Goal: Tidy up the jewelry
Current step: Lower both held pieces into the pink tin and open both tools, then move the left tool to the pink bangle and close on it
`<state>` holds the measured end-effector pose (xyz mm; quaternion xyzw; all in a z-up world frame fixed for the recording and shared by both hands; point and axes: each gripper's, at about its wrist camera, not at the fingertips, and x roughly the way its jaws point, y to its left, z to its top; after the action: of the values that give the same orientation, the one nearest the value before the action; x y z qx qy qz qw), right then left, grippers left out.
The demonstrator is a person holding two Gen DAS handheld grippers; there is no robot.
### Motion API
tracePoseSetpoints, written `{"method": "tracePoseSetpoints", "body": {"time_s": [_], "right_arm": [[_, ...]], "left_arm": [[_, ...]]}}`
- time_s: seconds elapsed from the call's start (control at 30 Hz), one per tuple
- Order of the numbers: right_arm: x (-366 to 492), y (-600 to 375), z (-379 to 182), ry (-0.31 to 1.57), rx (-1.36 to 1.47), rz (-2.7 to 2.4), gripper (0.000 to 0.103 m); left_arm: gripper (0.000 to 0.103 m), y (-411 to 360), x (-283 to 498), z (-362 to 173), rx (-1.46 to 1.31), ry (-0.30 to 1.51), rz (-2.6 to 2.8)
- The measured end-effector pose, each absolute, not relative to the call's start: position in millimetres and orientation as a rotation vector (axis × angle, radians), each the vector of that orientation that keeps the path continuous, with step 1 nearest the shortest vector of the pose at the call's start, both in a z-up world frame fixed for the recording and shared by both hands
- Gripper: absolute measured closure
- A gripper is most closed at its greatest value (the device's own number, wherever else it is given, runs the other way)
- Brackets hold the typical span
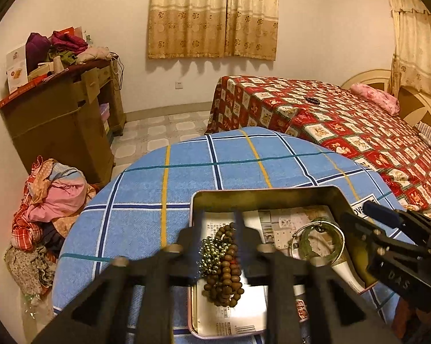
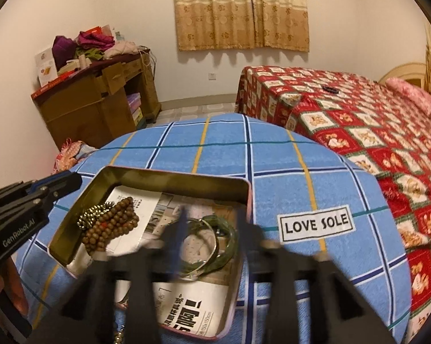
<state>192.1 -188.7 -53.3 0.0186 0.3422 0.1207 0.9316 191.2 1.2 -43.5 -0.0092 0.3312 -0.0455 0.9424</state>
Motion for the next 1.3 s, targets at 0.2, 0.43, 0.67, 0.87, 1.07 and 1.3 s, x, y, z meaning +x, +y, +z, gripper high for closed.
{"method": "tracePoseSetpoints", "body": {"time_s": [0.2,0.43,0.67,0.87,1.07,1.3], "right_arm": [[186,-189,-54,0.692,0.026,0.217,0.045],[180,-194,-57,0.701,0.041,0.196,0.041],[173,-197,-56,0.7,0.047,0.187,0.039],[166,-201,-58,0.707,0.058,0.178,0.038],[149,-202,-57,0.707,0.053,0.171,0.038],[118,-204,-54,0.694,0.026,0.168,0.035]], "left_arm": [[0.004,4,184,-42,-0.041,0.653,-0.079],[0.004,0,172,-42,0.014,0.651,-0.04],[0.005,-2,154,-42,0.042,0.639,-0.051],[0.005,-1,142,-45,0.064,0.645,-0.035],[0.005,6,117,-47,0.07,0.639,-0.026],[0.005,5,83,-51,0.108,0.627,-0.026]]}}
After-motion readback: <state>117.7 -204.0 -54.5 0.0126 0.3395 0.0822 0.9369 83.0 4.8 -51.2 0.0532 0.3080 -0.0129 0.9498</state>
